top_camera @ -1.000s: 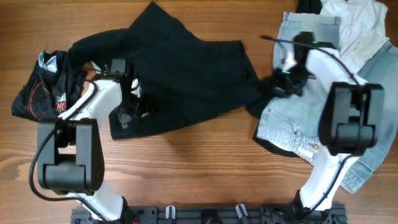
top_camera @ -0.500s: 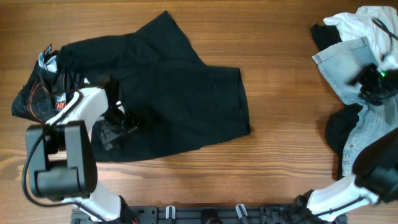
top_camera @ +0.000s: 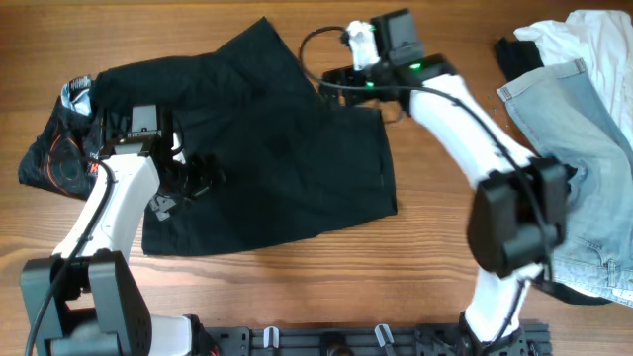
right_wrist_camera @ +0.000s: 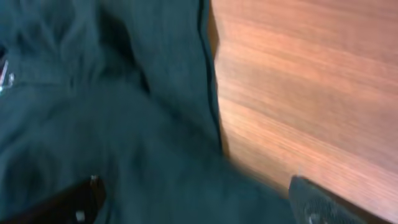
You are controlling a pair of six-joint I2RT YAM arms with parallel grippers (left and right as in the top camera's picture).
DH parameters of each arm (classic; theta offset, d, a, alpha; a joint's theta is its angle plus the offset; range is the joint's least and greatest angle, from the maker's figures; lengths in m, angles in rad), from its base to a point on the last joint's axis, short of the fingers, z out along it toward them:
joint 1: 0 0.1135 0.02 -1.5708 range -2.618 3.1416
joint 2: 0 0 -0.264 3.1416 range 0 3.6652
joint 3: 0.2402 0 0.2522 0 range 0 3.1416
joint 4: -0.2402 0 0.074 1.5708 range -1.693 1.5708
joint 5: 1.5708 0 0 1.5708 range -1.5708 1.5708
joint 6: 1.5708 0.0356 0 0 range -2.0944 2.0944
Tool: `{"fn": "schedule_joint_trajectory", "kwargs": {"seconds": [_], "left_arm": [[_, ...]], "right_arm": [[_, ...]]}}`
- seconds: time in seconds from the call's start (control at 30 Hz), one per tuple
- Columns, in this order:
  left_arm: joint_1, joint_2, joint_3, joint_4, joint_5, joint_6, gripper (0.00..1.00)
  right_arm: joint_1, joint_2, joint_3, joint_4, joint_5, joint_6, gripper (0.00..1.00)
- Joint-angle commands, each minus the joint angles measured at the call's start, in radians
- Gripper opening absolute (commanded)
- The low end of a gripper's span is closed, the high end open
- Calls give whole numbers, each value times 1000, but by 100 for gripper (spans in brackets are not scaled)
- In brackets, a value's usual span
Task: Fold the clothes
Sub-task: 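Spread the black shorts flat on the table center with both grippers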
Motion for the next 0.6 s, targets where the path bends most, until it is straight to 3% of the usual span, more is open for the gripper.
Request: {"fn": "schedule_joint_trajectory", "kwargs": {"seconds": [0.0,0.2,0.4,0.57], "left_arm": [[5,-11,2,10,-1,14,100],[5,-11,1,12,40,15,100],[5,-11,1,8,48,15,100],[5,-11,1,-3,48,15,100]], "right_arm": [[45,103,13,199,-14,85,100],[61,285,13,612,6,183,100],[62,368,19,705,50,196,100],[101,421,22,710,66,72,100]]}}
